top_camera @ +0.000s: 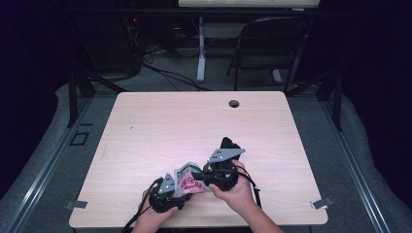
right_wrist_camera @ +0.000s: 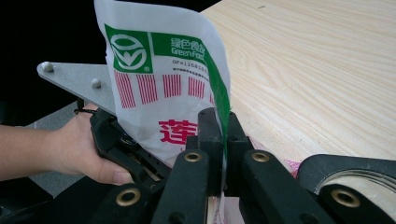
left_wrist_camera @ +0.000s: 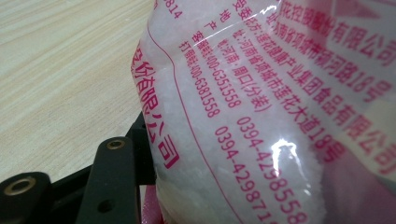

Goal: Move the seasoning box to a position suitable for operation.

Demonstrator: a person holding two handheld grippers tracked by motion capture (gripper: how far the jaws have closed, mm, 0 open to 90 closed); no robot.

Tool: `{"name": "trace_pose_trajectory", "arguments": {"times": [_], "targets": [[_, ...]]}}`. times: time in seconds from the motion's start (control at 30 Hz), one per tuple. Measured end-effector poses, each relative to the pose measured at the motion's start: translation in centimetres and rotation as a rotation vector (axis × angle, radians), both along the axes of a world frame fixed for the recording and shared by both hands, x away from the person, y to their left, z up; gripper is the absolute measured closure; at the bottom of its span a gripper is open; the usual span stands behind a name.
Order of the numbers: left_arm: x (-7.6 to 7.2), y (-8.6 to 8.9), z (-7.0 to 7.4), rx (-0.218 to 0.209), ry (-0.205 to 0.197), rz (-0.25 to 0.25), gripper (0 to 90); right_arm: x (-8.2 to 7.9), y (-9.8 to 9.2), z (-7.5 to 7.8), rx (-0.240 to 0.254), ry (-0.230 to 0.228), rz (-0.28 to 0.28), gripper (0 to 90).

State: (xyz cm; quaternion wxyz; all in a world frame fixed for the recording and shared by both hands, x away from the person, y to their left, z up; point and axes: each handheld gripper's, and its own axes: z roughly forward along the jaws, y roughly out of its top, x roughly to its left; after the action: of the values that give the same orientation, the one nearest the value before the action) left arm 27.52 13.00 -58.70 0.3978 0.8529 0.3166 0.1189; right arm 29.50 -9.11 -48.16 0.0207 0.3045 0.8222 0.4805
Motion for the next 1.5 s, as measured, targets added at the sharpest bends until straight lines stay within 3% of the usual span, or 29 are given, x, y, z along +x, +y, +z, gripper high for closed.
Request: {"name": "trace_pose_trajectory", "arguments": {"times": [0.4,0.63,0.97,1.07,1.3,1.5], "targets": [[-0.01,0.17,0.05,-0.022,0.018,-0.019,50.3,0.05,-0.12,0.04,0.004,-0.002,0.003,90.0],[-0.16,0.13,0.06,-0.023,0.005,-0.011,50.7,0.0,-0.18,0.11,0.004,-0.002,0.004,90.0],[-0.41,-0.02,0.21,-0.02,-0.031,0.011,51.1,-0.06,-0.4,0.27,0.011,-0.006,0.007,89.7],[-0.53,-0.01,0.38,0.0,-0.076,0.029,51.3,-0.05,-0.5,0.35,0.023,-0.004,0.007,89.4],[-0.54,0.0,0.59,0.008,-0.096,0.039,51.7,-0.16,-0.62,0.57,0.028,-0.017,0.002,88.3],[-0.42,0.17,0.61,0.014,-0.113,0.055,52.5,-0.04,-0.94,0.76,0.044,-0.017,0.001,81.2]]}}
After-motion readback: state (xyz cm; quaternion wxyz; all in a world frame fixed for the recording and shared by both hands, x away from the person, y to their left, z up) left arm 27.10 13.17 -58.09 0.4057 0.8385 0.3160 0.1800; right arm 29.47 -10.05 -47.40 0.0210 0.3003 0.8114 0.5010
